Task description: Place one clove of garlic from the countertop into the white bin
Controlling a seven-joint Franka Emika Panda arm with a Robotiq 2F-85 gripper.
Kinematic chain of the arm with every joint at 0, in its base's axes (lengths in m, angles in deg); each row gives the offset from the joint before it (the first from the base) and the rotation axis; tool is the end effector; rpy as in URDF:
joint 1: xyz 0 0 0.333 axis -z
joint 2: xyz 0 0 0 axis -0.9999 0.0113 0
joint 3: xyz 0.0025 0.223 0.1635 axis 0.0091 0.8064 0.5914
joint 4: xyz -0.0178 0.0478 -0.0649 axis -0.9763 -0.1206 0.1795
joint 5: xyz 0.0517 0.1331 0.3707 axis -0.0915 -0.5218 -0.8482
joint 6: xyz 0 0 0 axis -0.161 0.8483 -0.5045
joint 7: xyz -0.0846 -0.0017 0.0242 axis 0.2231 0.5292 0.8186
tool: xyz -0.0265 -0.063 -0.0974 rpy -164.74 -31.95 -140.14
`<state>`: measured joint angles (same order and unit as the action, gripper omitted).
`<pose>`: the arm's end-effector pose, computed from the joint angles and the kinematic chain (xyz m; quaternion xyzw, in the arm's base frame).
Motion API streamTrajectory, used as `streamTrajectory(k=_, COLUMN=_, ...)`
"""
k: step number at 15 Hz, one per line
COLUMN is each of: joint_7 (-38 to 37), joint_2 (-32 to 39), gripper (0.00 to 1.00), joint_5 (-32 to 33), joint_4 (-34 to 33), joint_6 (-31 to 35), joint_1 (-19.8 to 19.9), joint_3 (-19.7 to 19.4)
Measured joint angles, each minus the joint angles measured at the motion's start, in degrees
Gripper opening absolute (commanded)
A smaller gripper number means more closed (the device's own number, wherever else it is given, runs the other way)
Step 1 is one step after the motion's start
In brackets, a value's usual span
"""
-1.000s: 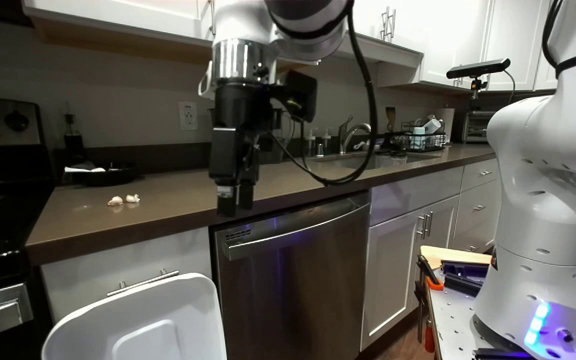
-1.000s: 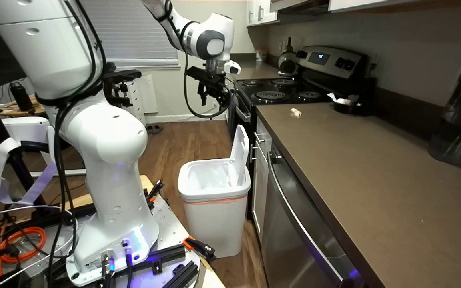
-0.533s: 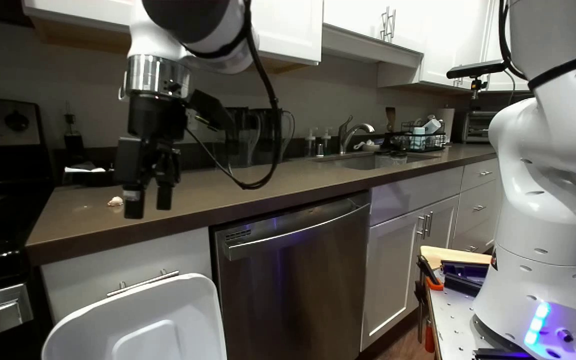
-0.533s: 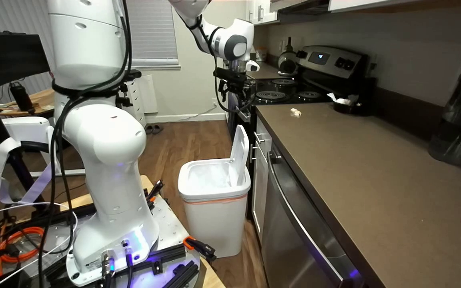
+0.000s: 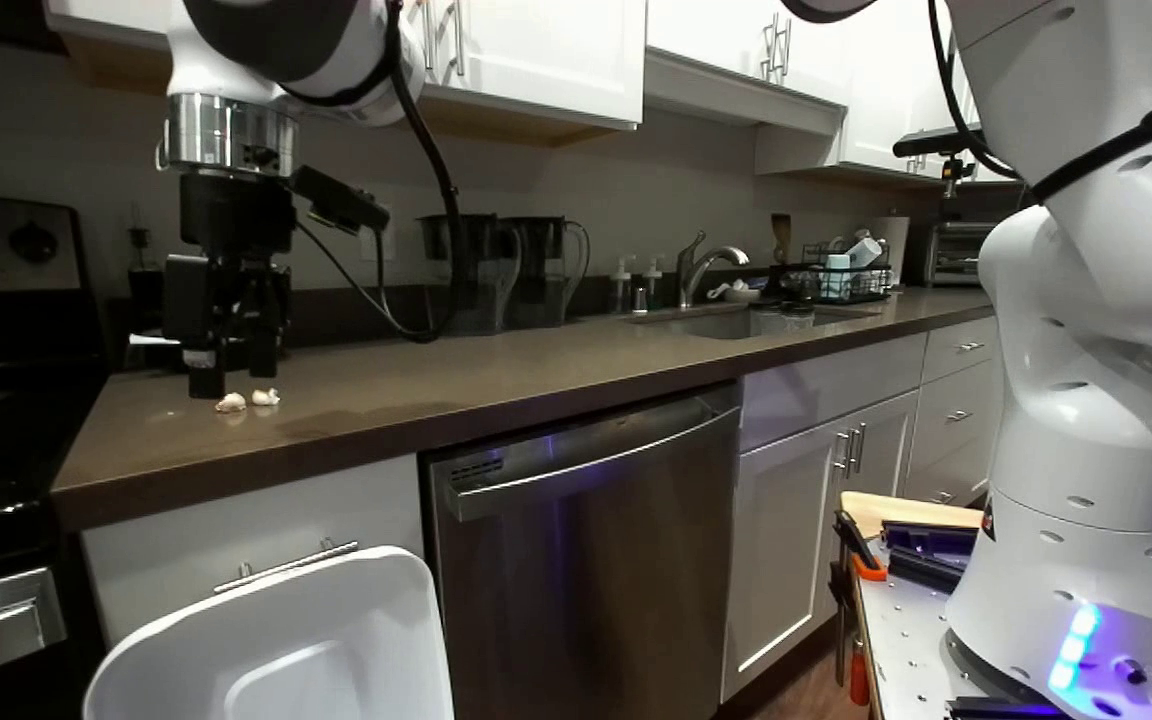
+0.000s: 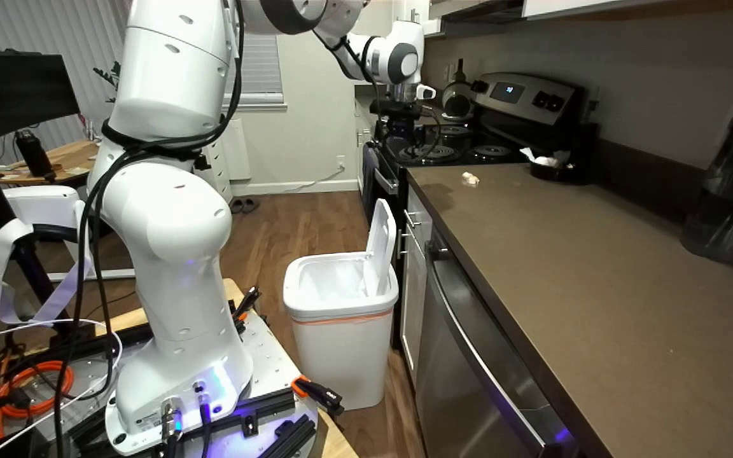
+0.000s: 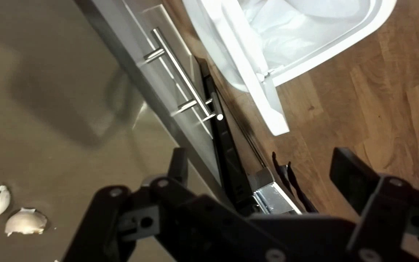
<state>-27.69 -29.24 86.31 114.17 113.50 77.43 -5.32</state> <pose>0.6373 0.2179 0.3455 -0.9669 -0.2476 -0.0438 0.0429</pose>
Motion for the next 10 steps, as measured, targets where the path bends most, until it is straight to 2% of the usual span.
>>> streamTrajectory(k=2, joint_7=0.0, joint_2=2.29, gripper=1.0, joint_5=3.1, joint_4=-3.64, joint_6=-0.77, joint_1=-0.03, joint_3=-0.28)
streamTrajectory(k=5, joint_7=0.0, joint_2=4.58, gripper=1.0, joint_5=3.49, joint_4=-7.14, joint_6=-0.85, joint_1=-0.02, joint_3=-0.33)
streamTrajectory(k=10, joint_7=-0.04, joint_2=5.22, gripper=1.0, joint_5=5.43, joint_4=-7.17, joint_6=0.06, joint_1=-0.16, joint_3=-0.68)
